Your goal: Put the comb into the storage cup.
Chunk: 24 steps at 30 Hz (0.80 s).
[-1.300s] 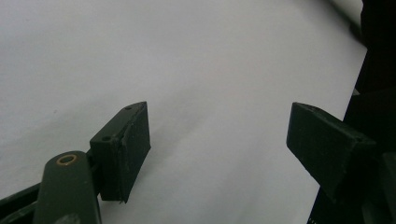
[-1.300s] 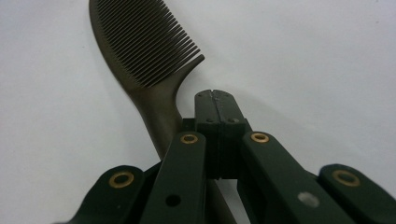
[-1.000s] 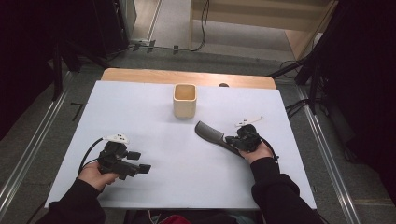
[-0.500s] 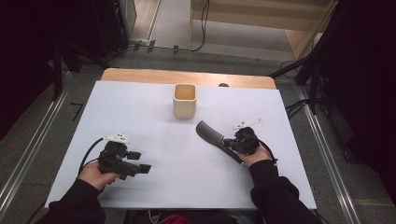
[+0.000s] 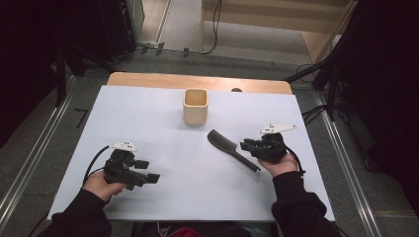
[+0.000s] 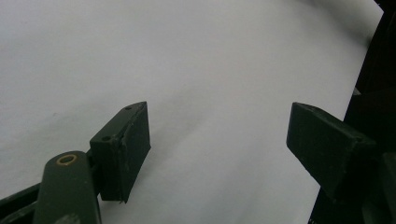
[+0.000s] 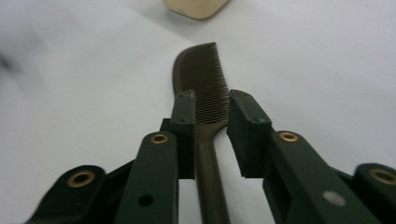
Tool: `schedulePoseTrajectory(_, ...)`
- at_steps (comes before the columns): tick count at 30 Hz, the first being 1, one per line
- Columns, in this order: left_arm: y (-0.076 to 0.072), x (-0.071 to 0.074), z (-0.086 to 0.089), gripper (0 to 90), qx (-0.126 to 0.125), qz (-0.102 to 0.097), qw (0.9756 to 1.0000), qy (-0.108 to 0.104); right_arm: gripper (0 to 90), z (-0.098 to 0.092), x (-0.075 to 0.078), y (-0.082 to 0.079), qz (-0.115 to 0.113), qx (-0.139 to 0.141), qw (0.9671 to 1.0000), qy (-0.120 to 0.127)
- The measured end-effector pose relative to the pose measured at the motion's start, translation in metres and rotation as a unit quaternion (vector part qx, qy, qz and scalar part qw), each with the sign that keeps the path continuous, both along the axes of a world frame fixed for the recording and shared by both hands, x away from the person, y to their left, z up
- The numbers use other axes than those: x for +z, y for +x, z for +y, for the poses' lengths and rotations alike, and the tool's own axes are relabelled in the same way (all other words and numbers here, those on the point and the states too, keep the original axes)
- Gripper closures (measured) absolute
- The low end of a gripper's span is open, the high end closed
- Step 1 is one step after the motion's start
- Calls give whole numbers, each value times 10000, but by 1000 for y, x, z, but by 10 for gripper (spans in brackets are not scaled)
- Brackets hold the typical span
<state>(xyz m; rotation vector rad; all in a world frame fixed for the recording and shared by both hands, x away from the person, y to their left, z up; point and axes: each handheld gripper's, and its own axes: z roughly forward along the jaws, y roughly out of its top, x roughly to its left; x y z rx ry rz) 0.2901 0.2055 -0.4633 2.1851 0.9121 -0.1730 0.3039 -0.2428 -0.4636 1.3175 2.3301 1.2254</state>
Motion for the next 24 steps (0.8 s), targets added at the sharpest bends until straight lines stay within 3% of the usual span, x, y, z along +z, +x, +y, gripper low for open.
schedulePoseTrajectory(6, 0, 0, 0, 220, 3, 4, 10000, -1, 513, 1, 4, -11, -40, 208, 9995, 223)
schedulePoseTrajectory(13, 0, 0, 0, 221, 4, 1, 10000, -4, 386, 4, 2, -23, -76, 389, 9989, 258)
schedulePoseTrajectory(24, 0, 0, 0, 221, 8, 0, 10000, 2, 341, -1, -1, -39, -139, 446, 9983, 342)
